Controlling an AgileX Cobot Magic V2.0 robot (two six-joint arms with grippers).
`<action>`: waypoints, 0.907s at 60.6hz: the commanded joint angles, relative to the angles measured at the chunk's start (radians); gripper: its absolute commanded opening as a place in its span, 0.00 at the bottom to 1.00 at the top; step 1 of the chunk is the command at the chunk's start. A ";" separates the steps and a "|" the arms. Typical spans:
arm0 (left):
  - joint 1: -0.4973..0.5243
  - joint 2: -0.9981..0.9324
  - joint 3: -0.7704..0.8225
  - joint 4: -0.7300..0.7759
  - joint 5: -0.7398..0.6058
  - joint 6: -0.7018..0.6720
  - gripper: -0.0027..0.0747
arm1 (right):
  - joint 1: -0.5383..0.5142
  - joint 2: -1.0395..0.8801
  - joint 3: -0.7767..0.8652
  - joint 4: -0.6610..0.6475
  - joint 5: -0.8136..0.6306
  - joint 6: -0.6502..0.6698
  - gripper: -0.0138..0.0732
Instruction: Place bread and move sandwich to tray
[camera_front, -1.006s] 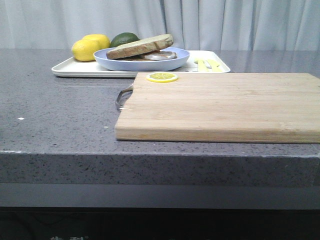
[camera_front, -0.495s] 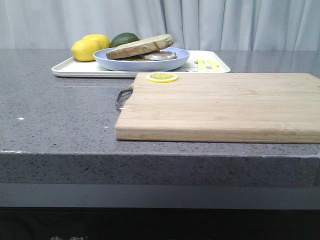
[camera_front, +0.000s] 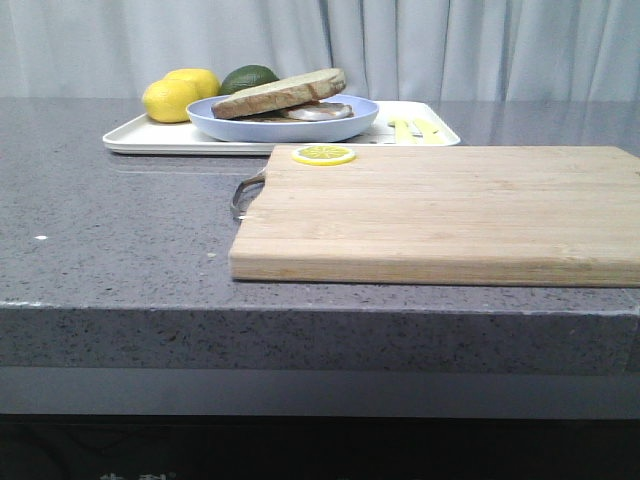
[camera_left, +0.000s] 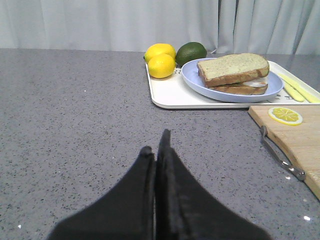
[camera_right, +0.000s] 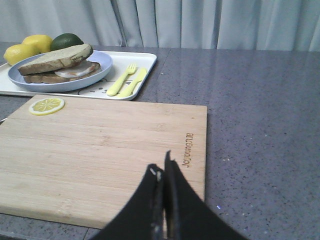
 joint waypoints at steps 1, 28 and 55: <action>0.001 0.008 -0.027 -0.007 -0.082 -0.008 0.01 | -0.004 0.011 -0.027 -0.005 -0.076 0.000 0.08; 0.135 -0.205 0.213 -0.044 -0.223 -0.008 0.01 | -0.003 0.011 -0.027 -0.005 -0.076 0.000 0.08; 0.158 -0.238 0.406 -0.054 -0.306 -0.008 0.01 | -0.003 0.011 -0.027 -0.005 -0.075 0.000 0.08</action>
